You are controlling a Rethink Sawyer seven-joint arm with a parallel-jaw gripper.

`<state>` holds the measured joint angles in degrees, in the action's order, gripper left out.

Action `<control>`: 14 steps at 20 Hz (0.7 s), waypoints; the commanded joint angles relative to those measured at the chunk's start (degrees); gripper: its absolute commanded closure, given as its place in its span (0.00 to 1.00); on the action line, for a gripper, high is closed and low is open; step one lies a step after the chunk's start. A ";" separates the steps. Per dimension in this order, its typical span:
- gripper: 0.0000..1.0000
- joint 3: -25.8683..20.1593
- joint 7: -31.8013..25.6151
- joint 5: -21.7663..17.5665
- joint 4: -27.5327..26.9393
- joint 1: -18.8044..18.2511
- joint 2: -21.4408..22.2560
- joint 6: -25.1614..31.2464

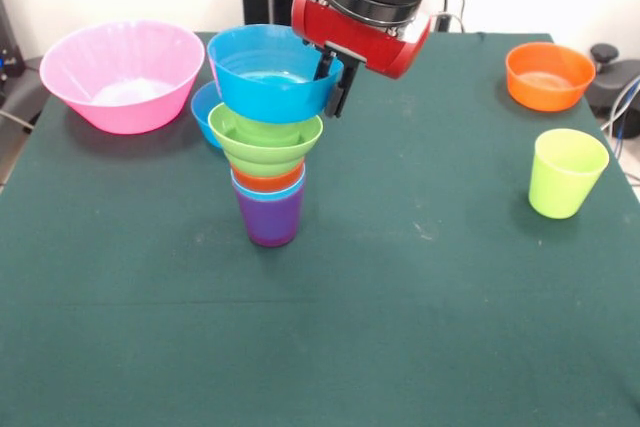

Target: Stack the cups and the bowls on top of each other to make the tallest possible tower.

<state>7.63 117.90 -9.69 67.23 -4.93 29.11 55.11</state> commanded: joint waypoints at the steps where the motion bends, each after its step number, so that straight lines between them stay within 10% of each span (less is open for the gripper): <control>1: 1.00 -4.63 -4.49 -4.30 4.45 0.36 -1.47 -4.62; 14: 1.00 -5.91 -5.87 -3.19 8.60 -1.60 -0.14 -6.43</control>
<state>7.54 117.90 -9.68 68.39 -5.22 29.89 54.09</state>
